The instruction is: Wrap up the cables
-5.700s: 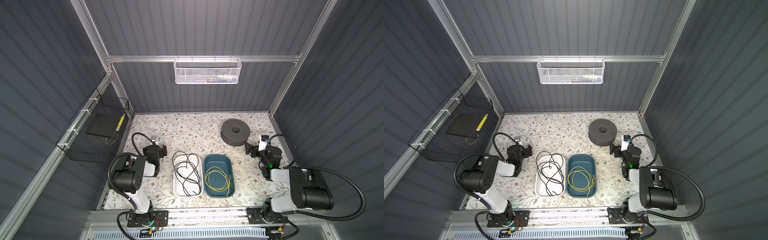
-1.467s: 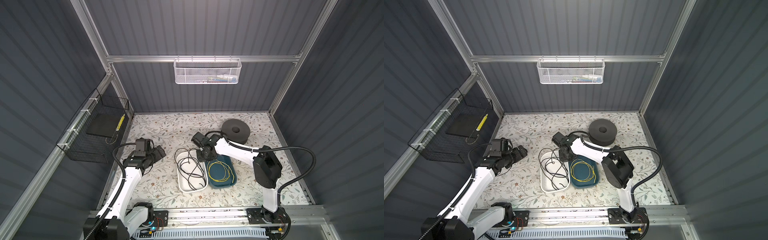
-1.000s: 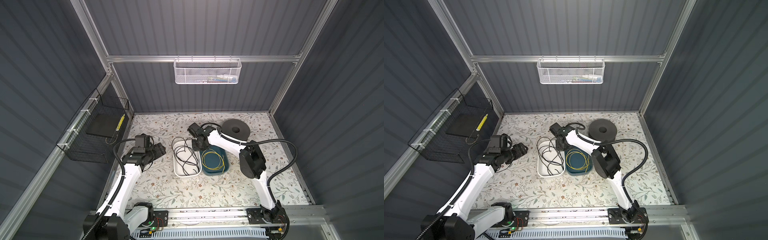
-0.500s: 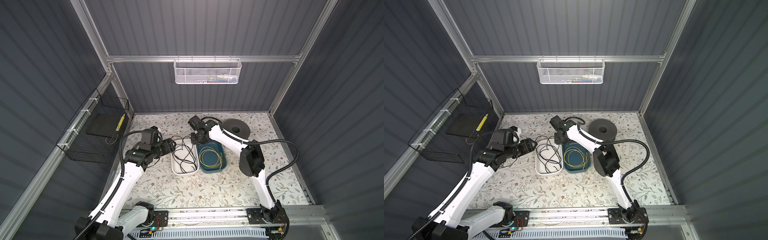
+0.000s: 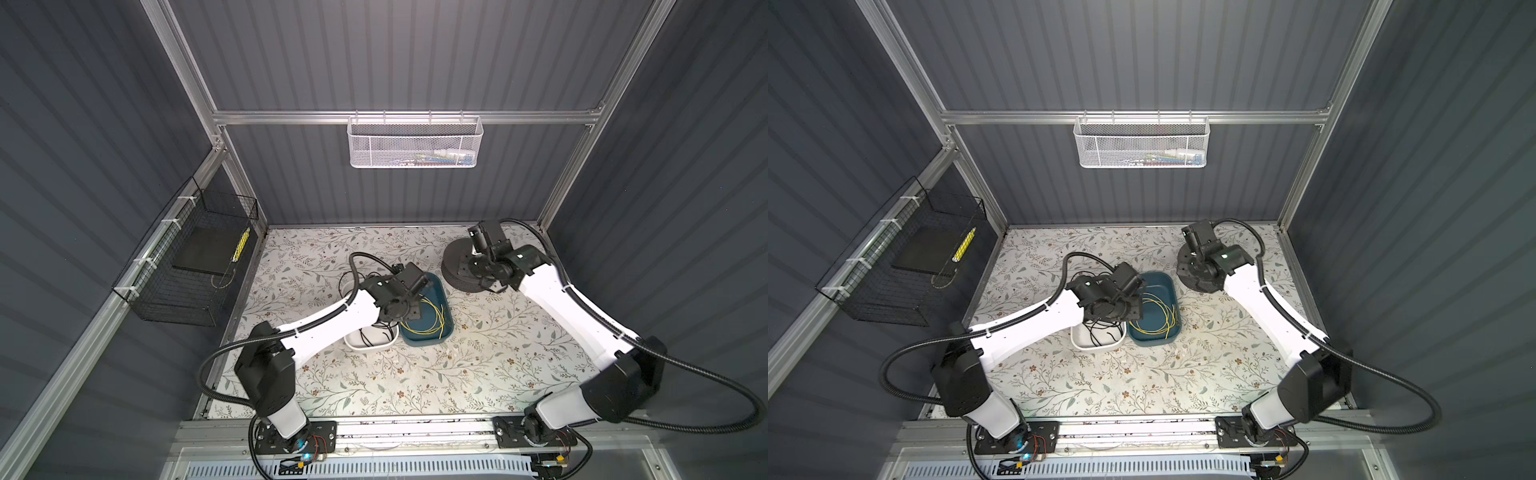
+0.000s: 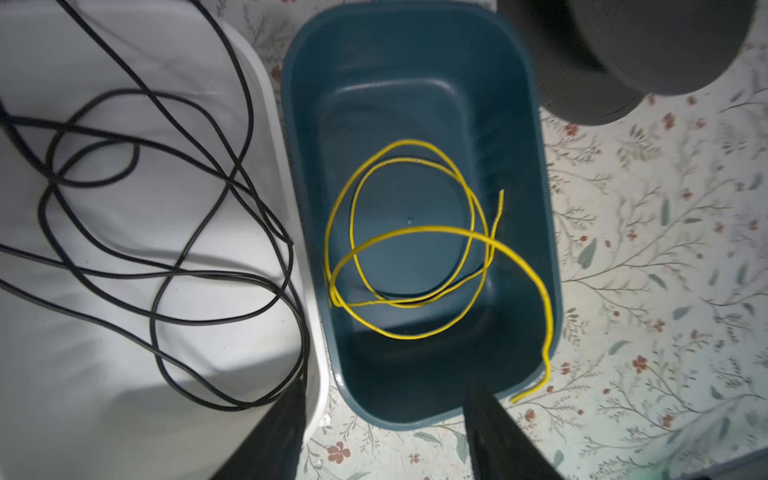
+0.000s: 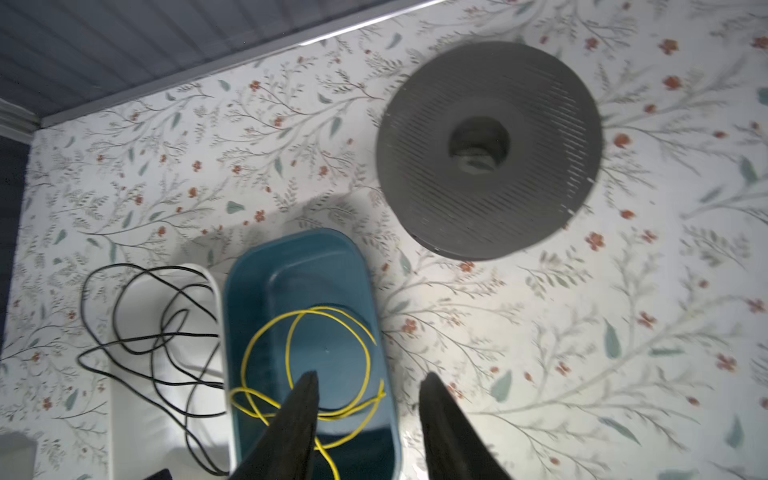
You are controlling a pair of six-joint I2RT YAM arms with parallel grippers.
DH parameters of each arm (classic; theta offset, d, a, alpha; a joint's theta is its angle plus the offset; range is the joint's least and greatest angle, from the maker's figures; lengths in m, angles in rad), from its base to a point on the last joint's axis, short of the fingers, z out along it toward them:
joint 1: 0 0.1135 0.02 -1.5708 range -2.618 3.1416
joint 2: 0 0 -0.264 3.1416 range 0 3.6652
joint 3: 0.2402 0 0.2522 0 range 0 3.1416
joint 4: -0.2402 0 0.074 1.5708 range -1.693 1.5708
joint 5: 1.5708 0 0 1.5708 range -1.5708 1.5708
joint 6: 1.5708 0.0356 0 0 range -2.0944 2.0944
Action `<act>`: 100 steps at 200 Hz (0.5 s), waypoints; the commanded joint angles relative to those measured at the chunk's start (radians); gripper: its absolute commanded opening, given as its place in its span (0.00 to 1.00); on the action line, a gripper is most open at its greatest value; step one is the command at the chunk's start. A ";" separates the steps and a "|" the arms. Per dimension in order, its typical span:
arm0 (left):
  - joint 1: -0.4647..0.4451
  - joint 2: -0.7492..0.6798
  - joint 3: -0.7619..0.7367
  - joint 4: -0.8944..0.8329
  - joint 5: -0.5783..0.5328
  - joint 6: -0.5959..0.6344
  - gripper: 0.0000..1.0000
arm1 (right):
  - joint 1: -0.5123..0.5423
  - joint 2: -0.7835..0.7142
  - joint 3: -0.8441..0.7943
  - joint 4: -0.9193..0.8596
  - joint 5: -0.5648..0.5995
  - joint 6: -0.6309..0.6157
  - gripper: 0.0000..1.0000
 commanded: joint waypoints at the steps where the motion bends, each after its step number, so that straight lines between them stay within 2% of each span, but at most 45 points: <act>1: -0.019 0.043 0.066 -0.098 -0.109 -0.095 0.63 | -0.022 -0.059 -0.109 0.026 -0.003 -0.023 0.45; 31: -0.021 0.096 0.054 -0.118 -0.145 -0.122 0.62 | -0.058 -0.109 -0.196 0.041 -0.027 -0.034 0.45; 69: -0.021 0.139 0.018 -0.077 -0.138 -0.118 0.54 | -0.069 -0.110 -0.240 0.073 -0.050 -0.039 0.44; 100: -0.017 0.163 0.006 -0.041 -0.138 -0.084 0.44 | -0.074 -0.093 -0.233 0.071 -0.064 -0.042 0.43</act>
